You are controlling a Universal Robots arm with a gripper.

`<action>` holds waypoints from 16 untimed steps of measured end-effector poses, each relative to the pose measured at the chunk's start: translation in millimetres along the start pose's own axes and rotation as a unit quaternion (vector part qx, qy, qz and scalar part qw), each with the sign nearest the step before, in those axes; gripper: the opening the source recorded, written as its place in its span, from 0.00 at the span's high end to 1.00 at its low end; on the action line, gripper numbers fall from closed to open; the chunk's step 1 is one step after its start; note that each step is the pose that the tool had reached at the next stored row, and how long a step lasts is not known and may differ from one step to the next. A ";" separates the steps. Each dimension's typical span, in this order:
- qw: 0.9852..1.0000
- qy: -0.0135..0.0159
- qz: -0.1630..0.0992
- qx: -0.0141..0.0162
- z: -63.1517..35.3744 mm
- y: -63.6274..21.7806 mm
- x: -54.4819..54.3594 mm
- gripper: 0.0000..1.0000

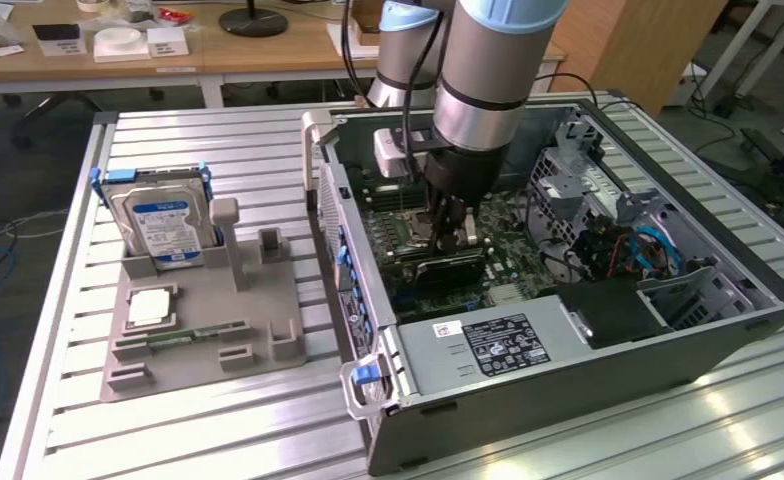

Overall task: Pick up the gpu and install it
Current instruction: 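Press down on the gpu until it lock into place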

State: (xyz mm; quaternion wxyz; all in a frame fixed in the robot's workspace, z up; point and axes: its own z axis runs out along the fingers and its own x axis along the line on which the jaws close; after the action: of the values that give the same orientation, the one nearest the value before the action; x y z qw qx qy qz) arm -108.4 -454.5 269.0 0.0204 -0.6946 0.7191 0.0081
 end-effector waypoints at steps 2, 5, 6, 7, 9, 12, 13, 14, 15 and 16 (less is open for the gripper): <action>1.000 0.001 0.000 0.000 -3.6 -0.1 -0.2 0.89; 1.000 0.002 0.000 0.000 -9.4 -0.1 -0.4 0.89; 1.000 0.002 0.000 0.000 -11.4 -0.2 -0.5 0.89; 1.000 0.002 0.000 0.000 -13.5 -0.2 -0.6 0.89; 1.000 0.002 0.000 0.000 -17.8 -0.3 -0.7 0.89; 1.000 0.002 0.000 0.000 -23.0 -0.4 -1.0 0.89; 1.000 0.002 0.000 0.000 -24.6 -0.4 -1.0 0.89; 1.000 0.002 0.000 0.000 -26.4 -0.4 -1.1 0.89; 1.000 0.002 0.000 0.000 -28.0 -0.5 -1.1 0.89; 1.000 0.002 0.000 0.000 -29.5 -0.5 -1.2 0.89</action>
State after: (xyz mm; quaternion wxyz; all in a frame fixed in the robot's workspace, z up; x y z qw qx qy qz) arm -108.4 -454.5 298.5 0.0187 -0.6946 0.7191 0.0065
